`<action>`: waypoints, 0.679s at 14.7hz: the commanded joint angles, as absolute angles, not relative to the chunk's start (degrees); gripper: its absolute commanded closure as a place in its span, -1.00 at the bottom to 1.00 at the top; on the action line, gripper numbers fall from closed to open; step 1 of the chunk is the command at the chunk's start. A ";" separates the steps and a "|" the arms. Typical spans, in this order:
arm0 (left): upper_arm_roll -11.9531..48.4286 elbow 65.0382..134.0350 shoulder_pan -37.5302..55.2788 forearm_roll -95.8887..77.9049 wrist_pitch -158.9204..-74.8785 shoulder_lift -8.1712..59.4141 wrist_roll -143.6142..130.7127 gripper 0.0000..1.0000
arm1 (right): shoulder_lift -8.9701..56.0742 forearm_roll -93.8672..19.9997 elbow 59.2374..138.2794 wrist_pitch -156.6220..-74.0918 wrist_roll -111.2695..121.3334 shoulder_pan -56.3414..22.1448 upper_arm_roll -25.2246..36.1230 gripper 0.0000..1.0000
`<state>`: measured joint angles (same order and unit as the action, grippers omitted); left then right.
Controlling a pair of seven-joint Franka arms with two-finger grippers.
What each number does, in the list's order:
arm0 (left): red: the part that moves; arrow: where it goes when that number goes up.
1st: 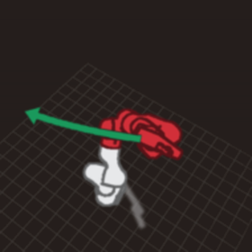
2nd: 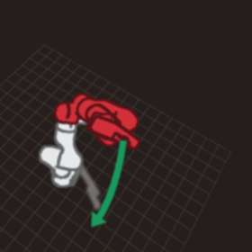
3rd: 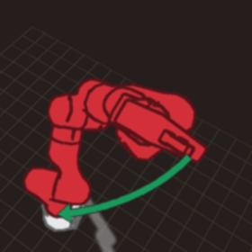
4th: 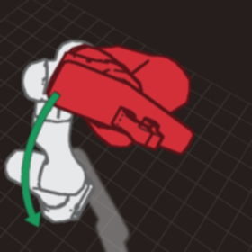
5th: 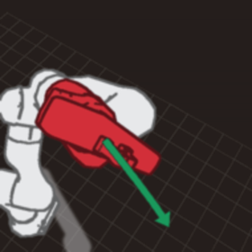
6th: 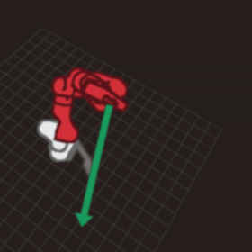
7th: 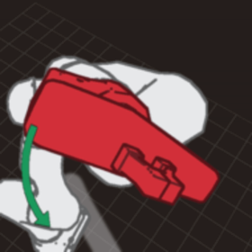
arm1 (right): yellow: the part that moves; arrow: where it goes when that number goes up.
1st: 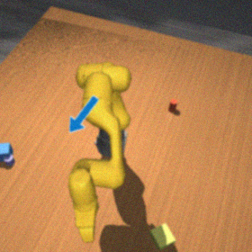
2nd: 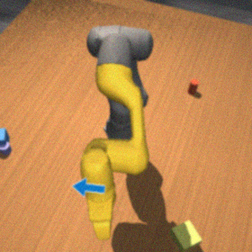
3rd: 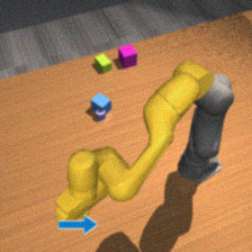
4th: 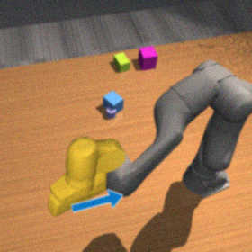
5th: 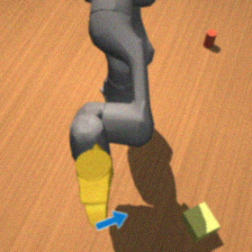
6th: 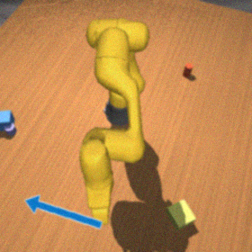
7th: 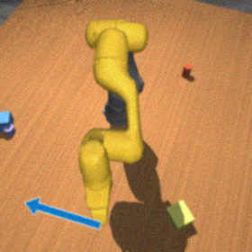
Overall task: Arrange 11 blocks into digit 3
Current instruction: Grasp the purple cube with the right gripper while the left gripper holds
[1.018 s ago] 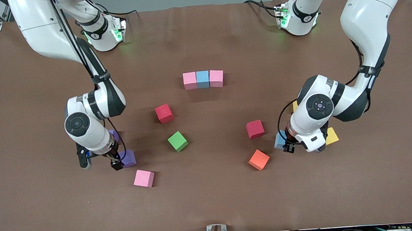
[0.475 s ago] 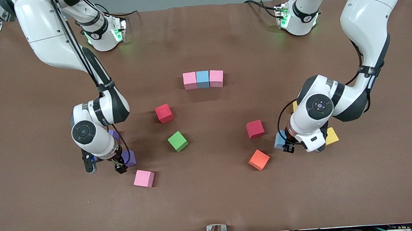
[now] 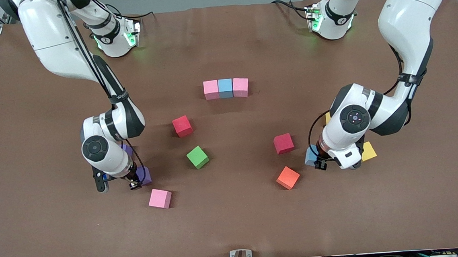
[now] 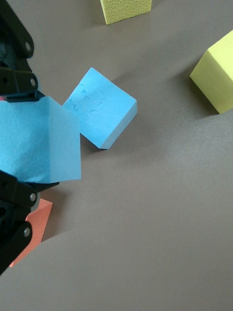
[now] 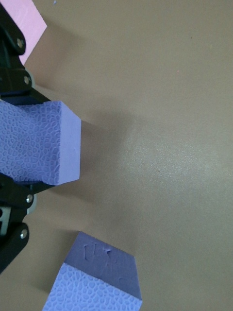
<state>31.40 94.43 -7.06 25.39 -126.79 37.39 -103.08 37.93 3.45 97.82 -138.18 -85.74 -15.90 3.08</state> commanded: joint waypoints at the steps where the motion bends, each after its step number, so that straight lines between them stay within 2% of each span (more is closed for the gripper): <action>1: 31.64 93.60 -6.94 26.02 -126.12 37.79 -102.66 0.49 | 38.32 3.69 97.38 -137.90 -80.89 -16.08 2.02 0.97; 6: 31.64 93.69 -6.94 26.02 -126.12 37.97 -102.66 0.49 | 34.73 3.43 97.56 -132.47 -64.63 -14.25 -4.29 0.99; 10: 31.64 93.60 -6.94 26.02 -126.12 38.06 -102.66 0.49 | 30.33 3.43 97.56 -126.76 -55.21 -9.07 -14.82 0.99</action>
